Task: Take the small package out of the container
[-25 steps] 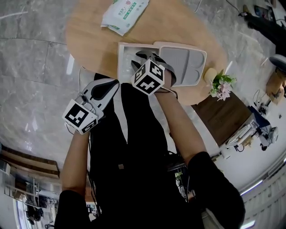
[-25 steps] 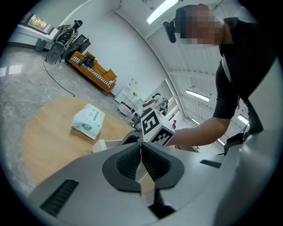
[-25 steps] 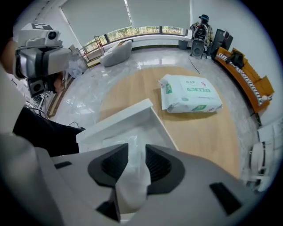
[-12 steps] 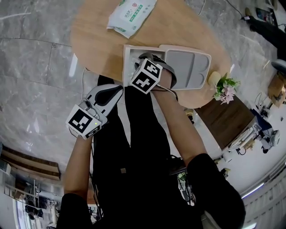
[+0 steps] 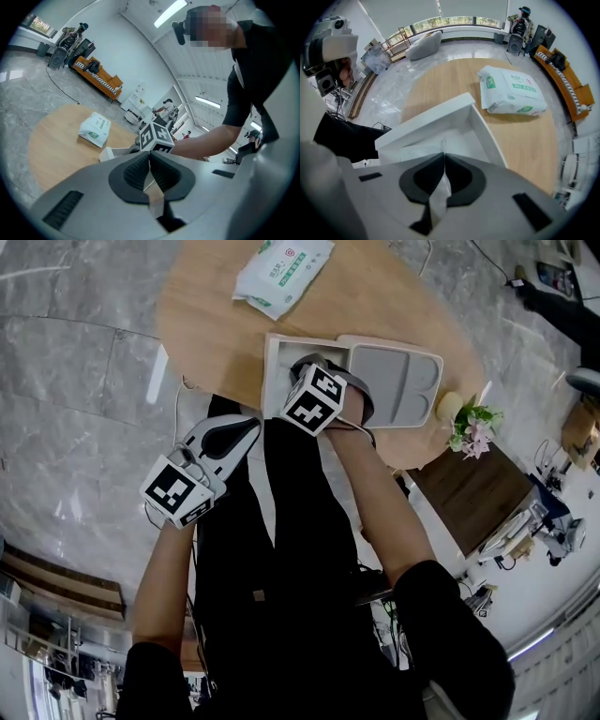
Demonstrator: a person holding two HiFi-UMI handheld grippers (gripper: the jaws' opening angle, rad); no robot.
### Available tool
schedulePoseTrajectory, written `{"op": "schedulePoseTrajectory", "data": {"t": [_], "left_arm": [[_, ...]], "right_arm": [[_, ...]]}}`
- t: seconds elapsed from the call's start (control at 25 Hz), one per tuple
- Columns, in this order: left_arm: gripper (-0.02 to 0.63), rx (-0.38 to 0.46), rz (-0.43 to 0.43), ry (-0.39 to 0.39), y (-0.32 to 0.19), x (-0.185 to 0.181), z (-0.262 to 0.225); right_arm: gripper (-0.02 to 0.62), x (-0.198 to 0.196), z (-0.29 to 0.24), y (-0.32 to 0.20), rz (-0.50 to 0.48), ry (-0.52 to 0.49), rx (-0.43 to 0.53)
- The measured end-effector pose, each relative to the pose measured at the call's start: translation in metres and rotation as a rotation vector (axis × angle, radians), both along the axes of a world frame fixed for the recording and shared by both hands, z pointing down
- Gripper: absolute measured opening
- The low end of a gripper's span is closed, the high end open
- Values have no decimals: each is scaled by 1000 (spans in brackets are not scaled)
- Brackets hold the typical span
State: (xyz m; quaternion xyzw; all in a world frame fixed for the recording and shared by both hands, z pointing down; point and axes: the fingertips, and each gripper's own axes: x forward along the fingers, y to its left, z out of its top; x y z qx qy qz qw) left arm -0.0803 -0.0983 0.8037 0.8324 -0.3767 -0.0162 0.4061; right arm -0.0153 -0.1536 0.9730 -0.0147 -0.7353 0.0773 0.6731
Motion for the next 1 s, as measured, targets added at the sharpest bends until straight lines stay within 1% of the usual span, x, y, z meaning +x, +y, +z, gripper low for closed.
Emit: {"op": "schedulePoseTrajectory", "data": {"t": [0.12, 0.28, 0.48, 0.68, 0.84, 1.0], "left_arm": [[20, 7, 2, -8, -3, -3, -7], [20, 30, 15, -25, -12, -3, -20], [20, 84, 38, -57, -32, 0, -57], [20, 130, 19, -39, -58, 0, -114], [20, 184, 32, -46, -70, 8, -168], [20, 253, 15, -49, -91, 6, -224]], "right_arm": [[17, 2, -17, -4, 12, -24, 11], [14, -1, -47, -9, 25, -96, 22], [12, 1, -106, -23, 22, -175, 73], [11, 3, -190, -43, 38, -263, 144], [12, 4, -272, -56, 96, -370, 184], [11, 4, -354, -79, 158, -483, 258]]}}
